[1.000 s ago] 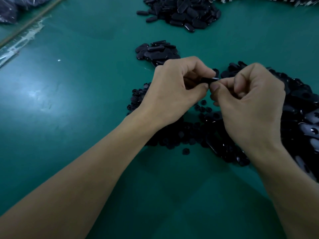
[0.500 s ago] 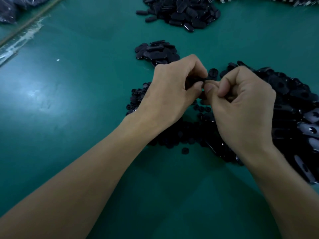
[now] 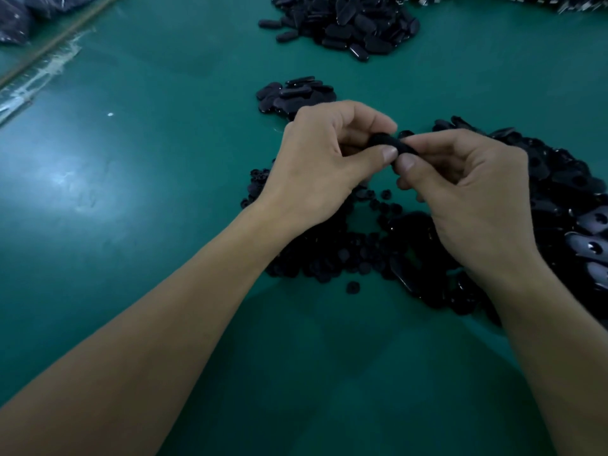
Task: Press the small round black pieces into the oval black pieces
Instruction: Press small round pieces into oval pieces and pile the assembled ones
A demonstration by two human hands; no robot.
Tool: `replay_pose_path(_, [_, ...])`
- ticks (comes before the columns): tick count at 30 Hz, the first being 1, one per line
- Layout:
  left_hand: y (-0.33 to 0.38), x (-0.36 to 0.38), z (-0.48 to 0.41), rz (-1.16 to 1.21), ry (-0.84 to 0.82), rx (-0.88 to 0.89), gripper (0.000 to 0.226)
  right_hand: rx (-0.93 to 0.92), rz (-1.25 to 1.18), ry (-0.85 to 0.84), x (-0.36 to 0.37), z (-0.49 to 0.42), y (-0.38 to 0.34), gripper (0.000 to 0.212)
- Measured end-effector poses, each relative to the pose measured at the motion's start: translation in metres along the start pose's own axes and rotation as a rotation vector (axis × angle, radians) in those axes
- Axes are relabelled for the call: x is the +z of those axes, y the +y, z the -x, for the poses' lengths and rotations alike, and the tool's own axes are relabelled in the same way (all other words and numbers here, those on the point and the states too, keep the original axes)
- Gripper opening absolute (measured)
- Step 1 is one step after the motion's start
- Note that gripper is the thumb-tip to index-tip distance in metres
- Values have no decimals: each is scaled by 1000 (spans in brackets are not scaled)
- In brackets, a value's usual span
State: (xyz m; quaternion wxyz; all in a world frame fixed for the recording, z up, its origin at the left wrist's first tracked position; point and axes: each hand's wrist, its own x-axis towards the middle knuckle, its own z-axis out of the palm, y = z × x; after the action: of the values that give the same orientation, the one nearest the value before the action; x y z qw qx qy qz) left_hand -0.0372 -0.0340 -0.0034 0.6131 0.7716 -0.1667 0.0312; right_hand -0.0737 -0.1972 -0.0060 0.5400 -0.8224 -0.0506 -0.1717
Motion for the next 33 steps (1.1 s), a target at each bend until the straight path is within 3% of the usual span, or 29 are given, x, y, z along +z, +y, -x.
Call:
replay_pose_path(24, [2, -3, 0, -25, -27, 15, 21, 1, 47, 11, 1, 0, -2, 17])
replay_pose_path(33, [3, -4, -1, -67, 46, 31, 18, -50, 80, 42, 0, 3, -6, 14])
